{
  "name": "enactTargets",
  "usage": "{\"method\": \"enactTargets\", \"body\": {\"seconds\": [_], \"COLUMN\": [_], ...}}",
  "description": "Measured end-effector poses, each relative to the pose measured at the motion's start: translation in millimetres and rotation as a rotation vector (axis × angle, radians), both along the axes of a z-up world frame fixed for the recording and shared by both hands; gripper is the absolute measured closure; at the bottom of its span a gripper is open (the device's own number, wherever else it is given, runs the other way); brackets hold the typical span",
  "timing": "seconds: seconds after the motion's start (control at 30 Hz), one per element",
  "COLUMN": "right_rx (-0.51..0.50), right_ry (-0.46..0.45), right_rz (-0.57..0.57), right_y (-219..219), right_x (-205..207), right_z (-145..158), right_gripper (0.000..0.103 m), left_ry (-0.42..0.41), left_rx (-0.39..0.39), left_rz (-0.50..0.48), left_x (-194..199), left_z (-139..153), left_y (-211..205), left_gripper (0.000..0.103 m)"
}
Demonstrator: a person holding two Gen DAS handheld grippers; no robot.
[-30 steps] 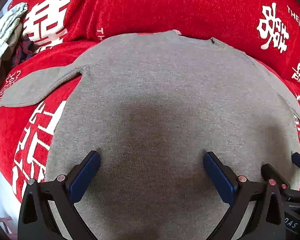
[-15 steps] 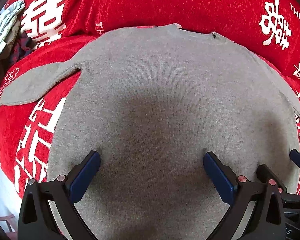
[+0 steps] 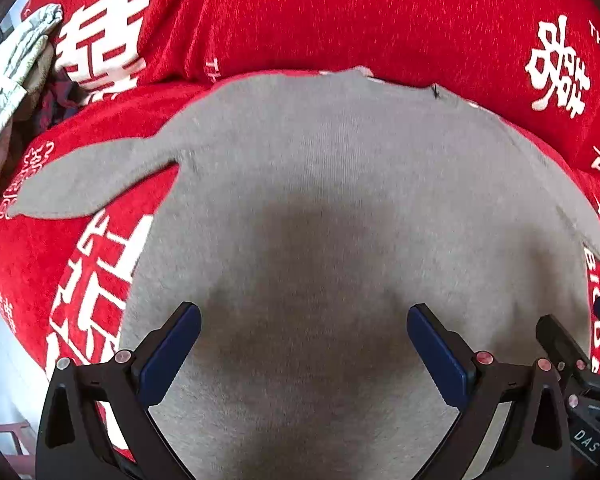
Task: Fold small clothes
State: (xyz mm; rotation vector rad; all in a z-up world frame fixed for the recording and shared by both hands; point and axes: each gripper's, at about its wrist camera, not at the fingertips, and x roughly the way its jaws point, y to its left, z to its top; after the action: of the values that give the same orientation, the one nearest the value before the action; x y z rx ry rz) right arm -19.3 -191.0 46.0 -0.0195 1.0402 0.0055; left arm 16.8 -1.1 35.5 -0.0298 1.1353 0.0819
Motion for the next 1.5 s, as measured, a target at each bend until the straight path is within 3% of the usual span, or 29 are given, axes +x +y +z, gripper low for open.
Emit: {"method": "enactTargets", "body": {"seconds": [0.2,0.57,1.2,1.5], "right_rx": [-0.002,-0.001,0.017,0.043], "right_ry": [-0.048,-0.101,-0.080,-0.029], "right_rz": [-0.033,-0.142,-0.457,-0.638], "right_y": [-18.3,-81.3,-260.6,-347.8], "right_x": [12.9,11.3,-7.1,-30.1], "right_z": [18.8,21.2,11.9,-20.3], "right_gripper": [0.004,0.004,0.004,0.004], "left_ry": [-0.009,-0.042,-0.039,-0.022], "left_rx": [0.013,0.041,0.103,0.124], "left_rz": [-0.010,-0.077,-0.271,-0.342], "left_x": [14.1,35.5,59.2,72.3], "left_z": [13.9,29.2,25.4,9.0], "left_y": [-19.2,-89.8,-226.3,-279.7], "left_gripper": [0.000,0.000,0.000,0.000]}}
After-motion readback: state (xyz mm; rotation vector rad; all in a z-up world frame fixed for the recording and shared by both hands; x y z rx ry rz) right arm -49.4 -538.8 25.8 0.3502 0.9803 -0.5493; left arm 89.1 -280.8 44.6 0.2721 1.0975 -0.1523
